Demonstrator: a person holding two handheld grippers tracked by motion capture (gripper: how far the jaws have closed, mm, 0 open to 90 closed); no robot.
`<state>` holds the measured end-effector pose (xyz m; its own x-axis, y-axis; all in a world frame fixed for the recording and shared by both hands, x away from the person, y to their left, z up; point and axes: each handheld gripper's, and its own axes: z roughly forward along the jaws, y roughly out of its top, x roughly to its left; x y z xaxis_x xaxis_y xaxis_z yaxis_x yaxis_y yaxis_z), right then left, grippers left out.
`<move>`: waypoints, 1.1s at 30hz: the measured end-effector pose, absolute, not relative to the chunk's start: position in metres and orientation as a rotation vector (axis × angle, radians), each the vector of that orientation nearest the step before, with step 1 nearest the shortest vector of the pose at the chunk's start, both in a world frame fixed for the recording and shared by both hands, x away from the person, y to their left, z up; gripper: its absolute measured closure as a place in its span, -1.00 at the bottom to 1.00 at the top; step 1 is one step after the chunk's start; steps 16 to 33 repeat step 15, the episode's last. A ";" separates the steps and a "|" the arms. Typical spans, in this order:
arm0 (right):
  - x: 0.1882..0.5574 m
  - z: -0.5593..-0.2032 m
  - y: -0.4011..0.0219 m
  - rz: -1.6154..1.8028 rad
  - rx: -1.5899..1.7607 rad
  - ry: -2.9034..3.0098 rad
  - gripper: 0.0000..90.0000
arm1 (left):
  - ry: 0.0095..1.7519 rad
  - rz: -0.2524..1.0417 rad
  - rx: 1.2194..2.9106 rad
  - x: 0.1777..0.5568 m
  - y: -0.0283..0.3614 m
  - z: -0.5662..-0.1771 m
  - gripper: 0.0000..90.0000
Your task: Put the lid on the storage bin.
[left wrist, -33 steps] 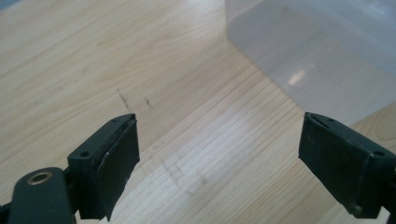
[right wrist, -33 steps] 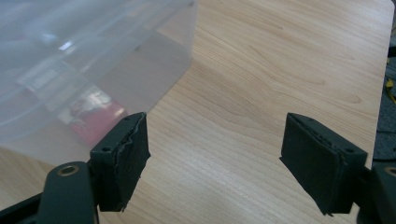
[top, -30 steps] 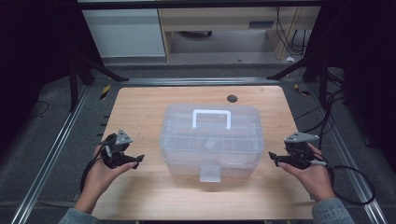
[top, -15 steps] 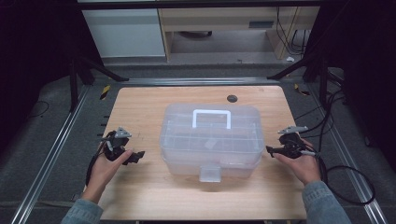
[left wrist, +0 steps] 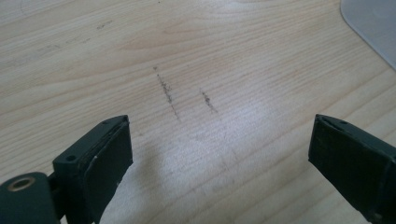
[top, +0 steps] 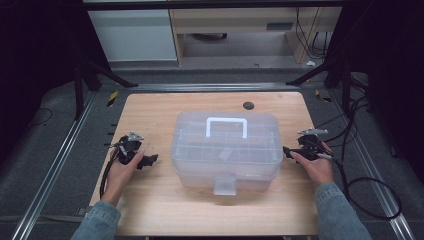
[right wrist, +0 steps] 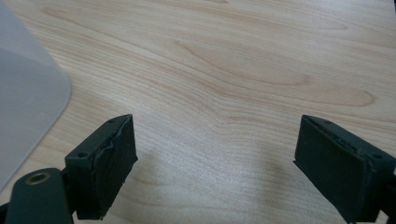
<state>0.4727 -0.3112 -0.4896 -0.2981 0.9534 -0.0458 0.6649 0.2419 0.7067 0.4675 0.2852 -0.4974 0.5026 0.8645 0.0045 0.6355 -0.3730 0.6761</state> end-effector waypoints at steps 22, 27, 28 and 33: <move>0.483 -0.505 -0.308 0.838 1.478 2.026 -0.95 | 1.220 0.515 2.062 0.476 0.278 -0.518 -1.00; 0.483 -0.505 -0.308 0.838 1.478 2.026 -0.95 | 1.220 0.515 2.062 0.476 0.278 -0.518 -1.00; 0.483 -0.505 -0.308 0.838 1.478 2.026 -0.95 | 1.220 0.515 2.062 0.476 0.278 -0.518 -1.00; 0.483 -0.505 -0.308 0.838 1.478 2.026 -0.95 | 1.220 0.515 2.062 0.476 0.278 -0.518 -1.00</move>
